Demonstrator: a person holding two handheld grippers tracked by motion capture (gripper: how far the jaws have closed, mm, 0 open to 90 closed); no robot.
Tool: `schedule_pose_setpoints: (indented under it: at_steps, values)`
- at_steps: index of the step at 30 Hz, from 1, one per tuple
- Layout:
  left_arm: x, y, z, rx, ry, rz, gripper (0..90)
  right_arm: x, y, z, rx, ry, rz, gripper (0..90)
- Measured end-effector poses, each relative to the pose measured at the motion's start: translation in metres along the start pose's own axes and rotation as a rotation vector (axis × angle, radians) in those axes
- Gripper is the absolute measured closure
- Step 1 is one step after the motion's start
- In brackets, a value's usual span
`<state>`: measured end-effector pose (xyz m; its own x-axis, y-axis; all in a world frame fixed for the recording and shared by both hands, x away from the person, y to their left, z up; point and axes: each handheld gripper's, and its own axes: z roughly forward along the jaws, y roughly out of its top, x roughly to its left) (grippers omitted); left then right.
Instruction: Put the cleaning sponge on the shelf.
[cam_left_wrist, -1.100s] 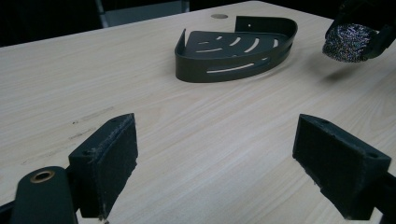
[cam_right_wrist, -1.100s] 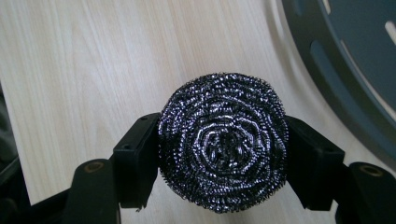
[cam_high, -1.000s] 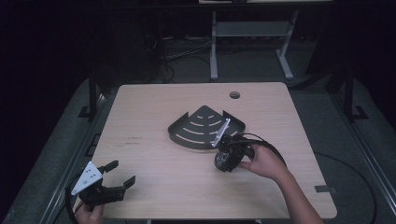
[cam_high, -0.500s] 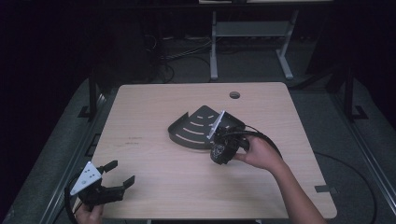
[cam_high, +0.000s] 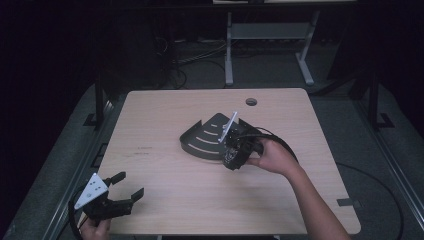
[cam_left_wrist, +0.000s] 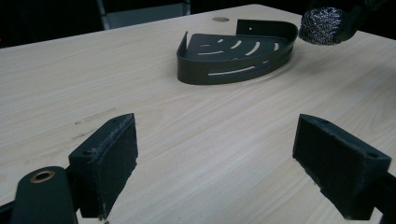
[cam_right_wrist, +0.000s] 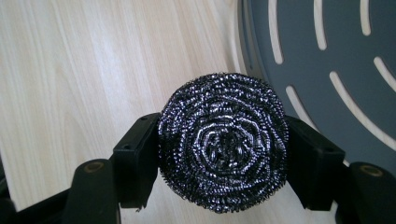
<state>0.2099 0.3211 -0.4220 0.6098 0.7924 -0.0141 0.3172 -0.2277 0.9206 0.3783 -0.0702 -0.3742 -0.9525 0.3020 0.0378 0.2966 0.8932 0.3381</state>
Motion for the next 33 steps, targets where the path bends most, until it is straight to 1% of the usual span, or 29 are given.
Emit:
schedule_pose_setpoints:
  at_steps: [3,7,10,18,25,27,30,33]
  values:
    - [0.0,0.0,0.0,-0.001,-0.001,-0.001,13.3,-0.002,0.002,-0.001,0.007,-0.006,0.003,33.0]
    - [0.0,0.0,0.0,-0.001,-0.001,-0.001,13.2,-0.005,0.004,-0.002,0.0,-0.001,0.002,32.9]
    - [0.0,0.0,0.0,-0.001,-0.001,-0.001,13.2,-0.007,0.008,-0.003,0.009,-0.006,0.001,33.0]
    - [0.0,0.0,0.0,-0.004,-0.002,-0.003,13.3,-0.012,0.015,-0.005,0.007,-0.003,0.001,33.0]
    - [0.001,0.0,0.0,-0.003,0.0,-0.003,13.3,-0.019,0.021,-0.008,0.006,-0.004,0.001,33.0]
    - [0.001,0.0,0.0,-0.004,0.0,-0.003,13.3,-0.021,0.022,-0.009,-0.006,0.006,0.004,33.0]
    - [0.001,0.0,0.0,-0.003,-0.001,-0.003,13.2,-0.024,0.024,-0.008,0.004,0.005,0.009,33.0]
    - [0.001,0.0,0.0,-0.005,0.0,-0.004,13.2,-0.029,0.027,-0.008,0.0,0.007,0.011,32.9]
